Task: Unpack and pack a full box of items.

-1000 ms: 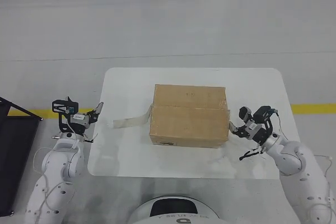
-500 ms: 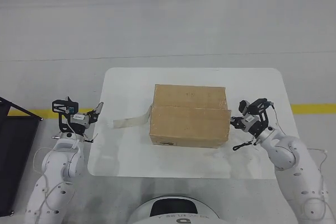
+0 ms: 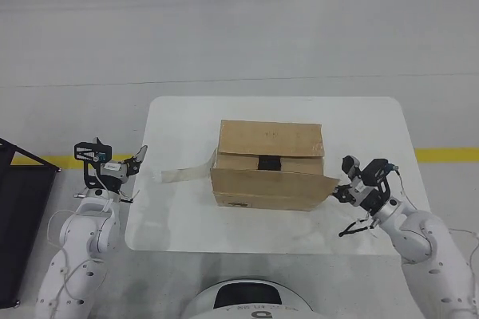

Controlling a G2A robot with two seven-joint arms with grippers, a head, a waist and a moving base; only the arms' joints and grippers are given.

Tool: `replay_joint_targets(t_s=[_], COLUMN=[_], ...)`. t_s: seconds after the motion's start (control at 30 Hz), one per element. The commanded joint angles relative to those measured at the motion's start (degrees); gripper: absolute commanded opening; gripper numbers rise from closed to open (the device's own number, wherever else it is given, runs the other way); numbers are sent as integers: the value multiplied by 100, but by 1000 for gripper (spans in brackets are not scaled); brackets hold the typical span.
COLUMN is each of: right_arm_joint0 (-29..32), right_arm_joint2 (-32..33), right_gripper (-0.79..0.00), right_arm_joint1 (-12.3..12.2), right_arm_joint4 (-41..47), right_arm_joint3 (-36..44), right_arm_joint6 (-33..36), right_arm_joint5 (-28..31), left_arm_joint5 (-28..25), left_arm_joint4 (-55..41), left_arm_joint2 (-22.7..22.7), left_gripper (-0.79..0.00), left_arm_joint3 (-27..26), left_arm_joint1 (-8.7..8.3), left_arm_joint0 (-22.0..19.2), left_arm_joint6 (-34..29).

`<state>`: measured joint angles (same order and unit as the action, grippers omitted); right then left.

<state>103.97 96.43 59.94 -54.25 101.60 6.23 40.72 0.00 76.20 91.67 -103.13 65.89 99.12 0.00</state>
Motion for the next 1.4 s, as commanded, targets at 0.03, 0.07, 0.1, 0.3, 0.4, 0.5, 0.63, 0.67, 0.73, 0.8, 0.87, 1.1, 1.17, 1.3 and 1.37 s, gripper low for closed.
replay_joint_targets(t_s=[0.03, 0.07, 0.1, 0.3, 0.4, 0.5, 0.63, 0.67, 0.73, 0.8, 0.87, 1.1, 1.17, 1.3, 1.37], right_arm_joint0=[285, 334, 405, 584, 563, 509, 402, 389, 383, 389, 362, 127, 42, -161, -233], right_arm_joint2=[101, 114, 129, 58, -11, -89, -173, -194, -220, -248, -316, -534, -562, -660, -694], right_gripper=[0, 0, 0, 0, 0, 0, 0, 0, 0, 0, 0, 0, 0, 0, 0], right_arm_joint1=[1, 2, 4, 17, 22, 23, 21, 20, 16, 12, 12, 21, 22, 32, 34], right_arm_joint4=[-185, -228, -303, -649, -741, -797, -806, -803, -826, -870, -948, -1049, -999, -886, -839], right_arm_joint3=[128, 150, 172, 185, 119, 17, -74, -78, -66, -54, -65, -241, -343, -482, -538], right_arm_joint6=[-245, -294, -356, -502, -501, -445, -360, -341, -305, -262, -169, 53, 128, 347, 405], right_arm_joint5=[-15, -22, -42, -202, -248, -248, -203, -170, -127, -93, -113, -288, -326, -481, -489], left_arm_joint5=[0, 0, 0, 0, 0, 0, 0, 0, 0, 0, 0, 0, 0, 0, 0], left_arm_joint4=[0, 0, 0, 0, 0, 0, 0, 0, 0, 0, 0, 0, 0, 0, 0], left_arm_joint2=[0, 0, 0, 0, 0, 0, 0, 0, 0, 0, 0, 0, 0, 0, 0], left_gripper=[0, 0, 0, 0, 0, 0, 0, 0, 0, 0, 0, 0, 0, 0, 0], left_arm_joint3=[0, 0, 0, 0, 0, 0, 0, 0, 0, 0, 0, 0, 0, 0, 0], left_arm_joint1=[0, 0, 0, 0, 0, 0, 0, 0, 0, 0, 0, 0, 0, 0, 0], left_arm_joint0=[0, 0, 0, 0, 0, 0, 0, 0, 0, 0, 0, 0, 0, 0, 0], left_arm_joint6=[0, 0, 0, 0, 0, 0, 0, 0, 0, 0, 0, 0, 0, 0, 0])
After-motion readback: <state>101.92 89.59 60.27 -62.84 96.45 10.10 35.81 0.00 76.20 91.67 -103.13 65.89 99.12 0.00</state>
